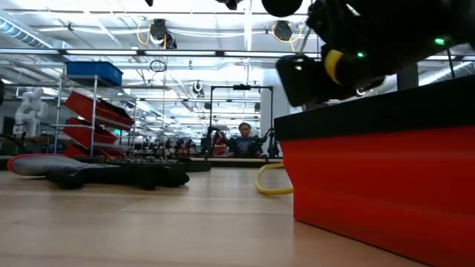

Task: Coil cords
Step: Coil the yellow wire onto the spool

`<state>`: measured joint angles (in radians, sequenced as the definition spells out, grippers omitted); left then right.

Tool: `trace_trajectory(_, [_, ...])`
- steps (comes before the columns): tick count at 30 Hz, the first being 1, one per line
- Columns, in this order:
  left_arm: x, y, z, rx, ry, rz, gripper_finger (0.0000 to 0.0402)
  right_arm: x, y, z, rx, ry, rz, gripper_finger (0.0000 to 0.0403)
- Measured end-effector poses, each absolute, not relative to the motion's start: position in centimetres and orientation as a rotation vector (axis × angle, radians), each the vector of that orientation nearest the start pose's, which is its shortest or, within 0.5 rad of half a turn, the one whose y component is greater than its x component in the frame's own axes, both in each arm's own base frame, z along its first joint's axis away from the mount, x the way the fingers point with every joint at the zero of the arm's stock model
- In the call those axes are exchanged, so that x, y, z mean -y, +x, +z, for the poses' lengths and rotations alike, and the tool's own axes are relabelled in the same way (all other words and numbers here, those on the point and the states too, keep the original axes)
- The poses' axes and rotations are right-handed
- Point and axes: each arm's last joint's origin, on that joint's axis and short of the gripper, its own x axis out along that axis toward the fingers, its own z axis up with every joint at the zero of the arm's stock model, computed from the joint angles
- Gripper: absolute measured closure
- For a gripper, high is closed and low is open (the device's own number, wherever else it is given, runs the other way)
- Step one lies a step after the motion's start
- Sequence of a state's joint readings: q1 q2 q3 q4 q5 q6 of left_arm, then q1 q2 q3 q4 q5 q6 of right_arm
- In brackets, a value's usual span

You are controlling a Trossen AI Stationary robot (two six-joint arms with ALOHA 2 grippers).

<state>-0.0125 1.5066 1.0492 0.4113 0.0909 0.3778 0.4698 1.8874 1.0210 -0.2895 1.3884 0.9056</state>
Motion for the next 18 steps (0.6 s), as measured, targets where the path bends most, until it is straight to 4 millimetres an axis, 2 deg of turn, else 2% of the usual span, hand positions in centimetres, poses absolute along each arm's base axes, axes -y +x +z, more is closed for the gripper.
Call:
trace_trajectory(4, [0.6,36.1,29.5,0.014,0.373,-0.080,0.0402,-12.7,32.3,14.6,-0.274,-0.166,-0.986,0.0401])
trace_trajectory(10, [0.5,38.0,26.8,0.000,0.380,-0.036,0.0401,-12.7,32.4,16.2,-0.257,-0.169,-0.980,0.0402])
trace_trajectory(18, [0.5,38.6,26.4,0.070,0.345,0.002,0.0402,-12.6,32.1,17.4,-0.242,-0.173,-0.987,0.0403])
